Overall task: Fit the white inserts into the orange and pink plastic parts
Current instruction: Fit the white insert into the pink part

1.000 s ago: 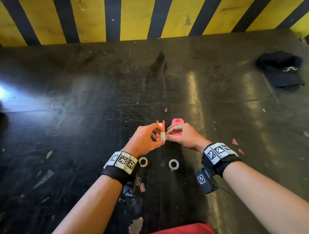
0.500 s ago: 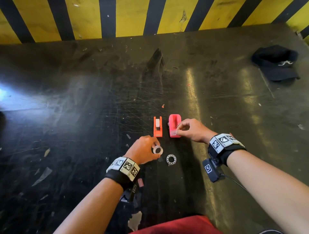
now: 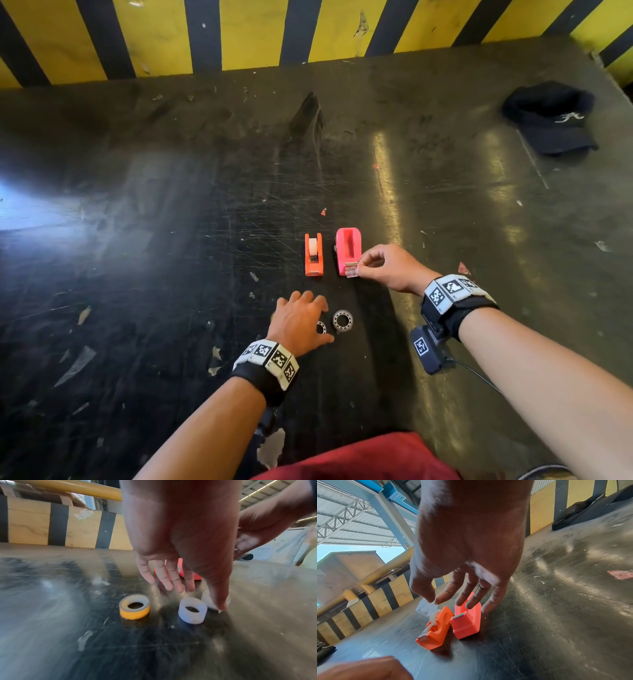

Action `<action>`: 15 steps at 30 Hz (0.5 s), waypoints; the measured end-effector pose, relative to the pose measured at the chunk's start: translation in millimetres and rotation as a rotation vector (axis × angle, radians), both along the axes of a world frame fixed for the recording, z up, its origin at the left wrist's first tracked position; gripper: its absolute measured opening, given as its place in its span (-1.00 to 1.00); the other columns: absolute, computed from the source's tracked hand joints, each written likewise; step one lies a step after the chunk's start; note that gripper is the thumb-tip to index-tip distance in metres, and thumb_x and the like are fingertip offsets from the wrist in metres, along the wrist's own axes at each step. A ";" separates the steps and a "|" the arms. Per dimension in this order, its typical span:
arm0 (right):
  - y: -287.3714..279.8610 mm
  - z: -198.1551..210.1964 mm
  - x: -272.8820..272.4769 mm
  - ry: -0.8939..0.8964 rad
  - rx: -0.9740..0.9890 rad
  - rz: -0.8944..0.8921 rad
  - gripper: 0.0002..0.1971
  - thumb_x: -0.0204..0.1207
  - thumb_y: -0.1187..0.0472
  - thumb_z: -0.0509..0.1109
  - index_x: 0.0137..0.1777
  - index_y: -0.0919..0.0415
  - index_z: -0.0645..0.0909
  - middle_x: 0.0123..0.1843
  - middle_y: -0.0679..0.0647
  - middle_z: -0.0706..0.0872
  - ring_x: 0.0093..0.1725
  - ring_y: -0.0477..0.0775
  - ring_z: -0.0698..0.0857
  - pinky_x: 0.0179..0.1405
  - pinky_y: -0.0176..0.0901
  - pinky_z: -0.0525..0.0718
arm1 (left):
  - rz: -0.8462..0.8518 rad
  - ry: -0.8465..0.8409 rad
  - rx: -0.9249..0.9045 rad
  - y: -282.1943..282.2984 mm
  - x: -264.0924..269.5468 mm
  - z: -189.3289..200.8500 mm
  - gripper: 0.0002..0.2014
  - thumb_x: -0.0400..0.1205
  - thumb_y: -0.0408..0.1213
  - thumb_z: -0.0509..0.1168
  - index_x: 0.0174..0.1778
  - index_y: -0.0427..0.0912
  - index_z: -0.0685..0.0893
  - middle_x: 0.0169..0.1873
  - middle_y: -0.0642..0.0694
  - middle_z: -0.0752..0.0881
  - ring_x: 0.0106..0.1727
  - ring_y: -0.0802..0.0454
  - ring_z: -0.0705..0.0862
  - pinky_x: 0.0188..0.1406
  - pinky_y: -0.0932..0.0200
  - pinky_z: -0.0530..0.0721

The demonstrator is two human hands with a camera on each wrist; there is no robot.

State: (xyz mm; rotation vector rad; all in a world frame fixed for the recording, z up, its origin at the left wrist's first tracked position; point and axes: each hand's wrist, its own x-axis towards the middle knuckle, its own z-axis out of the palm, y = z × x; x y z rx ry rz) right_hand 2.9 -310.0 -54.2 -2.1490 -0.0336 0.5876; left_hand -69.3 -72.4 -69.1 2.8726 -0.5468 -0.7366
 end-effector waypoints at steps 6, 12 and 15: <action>-1.1 0.3 1.0 0.023 0.004 -0.019 -0.91 0.52 0.12 0.64 -0.12 0.12 0.88 -0.03 -0.02 0.87 0.02 -0.03 0.83 0.10 -0.13 0.75 | -0.113 -0.035 0.020 -38.3 7.5 1.5 -0.45 0.57 0.16 0.42 0.44 0.03 0.60 0.34 -0.07 0.69 0.41 -0.16 0.61 0.38 -0.22 0.51; -9.8 3.9 -1.2 0.026 0.022 -0.024 -0.91 0.54 0.12 0.62 -0.08 0.12 0.87 -0.01 -0.02 0.87 0.02 -0.04 0.82 0.04 -0.21 0.73 | 0.234 0.113 -0.385 -21.6 22.0 9.0 -0.62 0.51 0.05 0.52 0.22 0.06 0.73 0.07 0.08 0.83 0.11 0.11 0.80 0.24 -0.07 0.78; -11.7 4.2 -3.6 0.016 0.069 -0.032 -0.93 0.53 0.13 0.62 -0.10 0.12 0.87 -0.03 -0.02 0.88 -0.03 -0.08 0.81 -0.03 -0.28 0.64 | 0.470 0.155 -0.706 -3.2 39.2 27.6 -0.64 0.55 -0.07 0.58 0.25 0.00 0.77 0.04 0.09 0.88 0.04 0.24 0.86 0.18 0.24 0.81</action>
